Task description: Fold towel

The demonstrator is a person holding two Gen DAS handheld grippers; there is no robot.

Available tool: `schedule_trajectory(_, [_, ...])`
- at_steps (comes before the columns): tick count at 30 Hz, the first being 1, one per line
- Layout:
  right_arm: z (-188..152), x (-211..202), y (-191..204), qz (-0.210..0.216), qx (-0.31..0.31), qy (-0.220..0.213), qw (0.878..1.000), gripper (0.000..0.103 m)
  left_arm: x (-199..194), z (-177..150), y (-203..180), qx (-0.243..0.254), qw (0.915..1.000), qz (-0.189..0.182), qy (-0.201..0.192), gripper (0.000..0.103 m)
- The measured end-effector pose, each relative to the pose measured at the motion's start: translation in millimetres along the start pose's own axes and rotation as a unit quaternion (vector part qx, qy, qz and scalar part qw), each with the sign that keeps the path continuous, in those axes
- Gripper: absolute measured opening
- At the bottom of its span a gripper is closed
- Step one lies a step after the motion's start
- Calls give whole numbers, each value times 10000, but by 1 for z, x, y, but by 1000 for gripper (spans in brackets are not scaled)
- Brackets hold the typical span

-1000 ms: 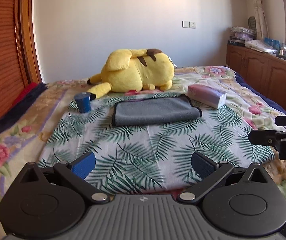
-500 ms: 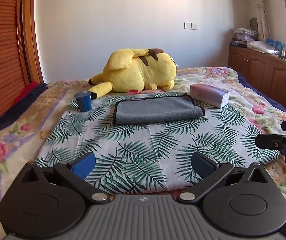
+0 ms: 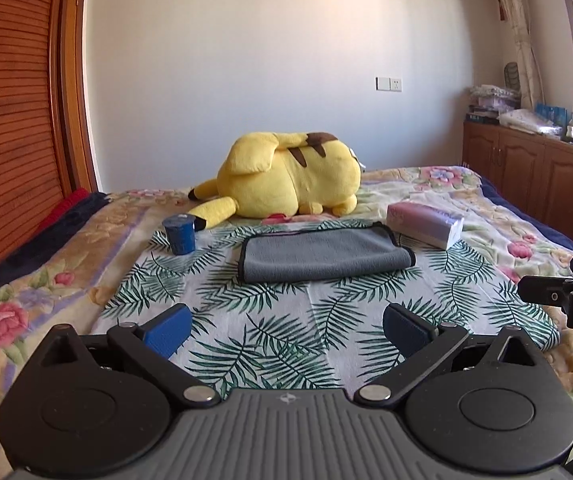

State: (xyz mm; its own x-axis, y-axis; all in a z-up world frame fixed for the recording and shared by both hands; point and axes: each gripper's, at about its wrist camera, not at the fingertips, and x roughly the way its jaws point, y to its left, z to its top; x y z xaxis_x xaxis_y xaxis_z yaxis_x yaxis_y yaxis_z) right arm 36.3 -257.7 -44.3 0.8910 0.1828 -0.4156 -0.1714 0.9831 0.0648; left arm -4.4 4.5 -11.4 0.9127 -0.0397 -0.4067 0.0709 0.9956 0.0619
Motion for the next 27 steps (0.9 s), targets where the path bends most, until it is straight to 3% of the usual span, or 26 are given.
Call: schedule_trajectory(27, [1,-10,-1,-275,-111,-440,9986,103,-11,6,15,-165,9991,153,-352,87])
